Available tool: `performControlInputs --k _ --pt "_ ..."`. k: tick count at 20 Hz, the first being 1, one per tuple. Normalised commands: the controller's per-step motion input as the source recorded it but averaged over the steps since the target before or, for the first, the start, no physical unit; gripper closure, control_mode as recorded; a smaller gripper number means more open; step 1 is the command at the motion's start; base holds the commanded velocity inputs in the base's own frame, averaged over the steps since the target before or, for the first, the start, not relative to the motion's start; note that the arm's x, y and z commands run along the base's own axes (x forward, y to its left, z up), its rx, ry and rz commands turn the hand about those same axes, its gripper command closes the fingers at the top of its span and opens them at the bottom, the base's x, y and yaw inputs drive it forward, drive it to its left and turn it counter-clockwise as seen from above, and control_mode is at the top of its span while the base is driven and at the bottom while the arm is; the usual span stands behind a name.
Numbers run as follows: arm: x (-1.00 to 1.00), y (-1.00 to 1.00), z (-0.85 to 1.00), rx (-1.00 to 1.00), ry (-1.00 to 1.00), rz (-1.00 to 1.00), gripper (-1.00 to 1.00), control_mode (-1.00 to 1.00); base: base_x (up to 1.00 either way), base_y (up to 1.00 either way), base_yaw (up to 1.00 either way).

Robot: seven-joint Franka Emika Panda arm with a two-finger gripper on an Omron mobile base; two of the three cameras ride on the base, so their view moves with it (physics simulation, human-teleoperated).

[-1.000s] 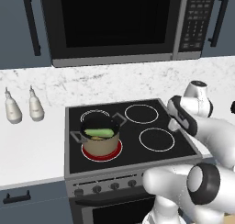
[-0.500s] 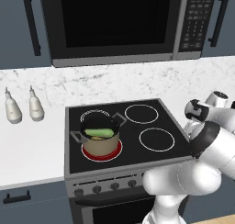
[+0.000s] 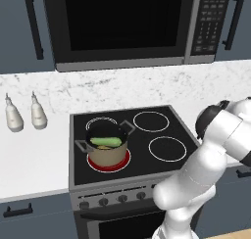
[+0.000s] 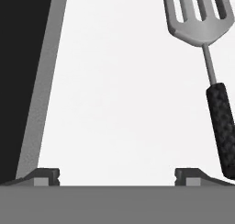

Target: Put the corn and potato in the pot. Retrieve the spatula and lightly stir the vegetables in the pot.

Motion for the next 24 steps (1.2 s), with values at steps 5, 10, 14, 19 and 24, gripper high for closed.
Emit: performControlInputs --k 5,10,14,19,24 --pt "0.0 -0.28 -0.02 -0.14 0.0 -0.03 -1.0 -1.0 0.0 0.0 0.0" --pt "0.0 -0.46 -0.16 -0.09 0.0 0.0 -1.0 -1.0 0.0 0.0 0.0" --pt "0.01 -0.36 -0.33 -0.02 0.0 0.0 -1.0 -1.0 0.0 0.0 0.0" --pt "0.0 -0.34 -0.18 0.0 -0.01 0.0 -1.0 -1.0 0.0 0.0 0.0" --pt "0.09 -0.24 -0.14 0.0 0.0 0.0 -1.0 -1.0 0.0 0.0 0.0"
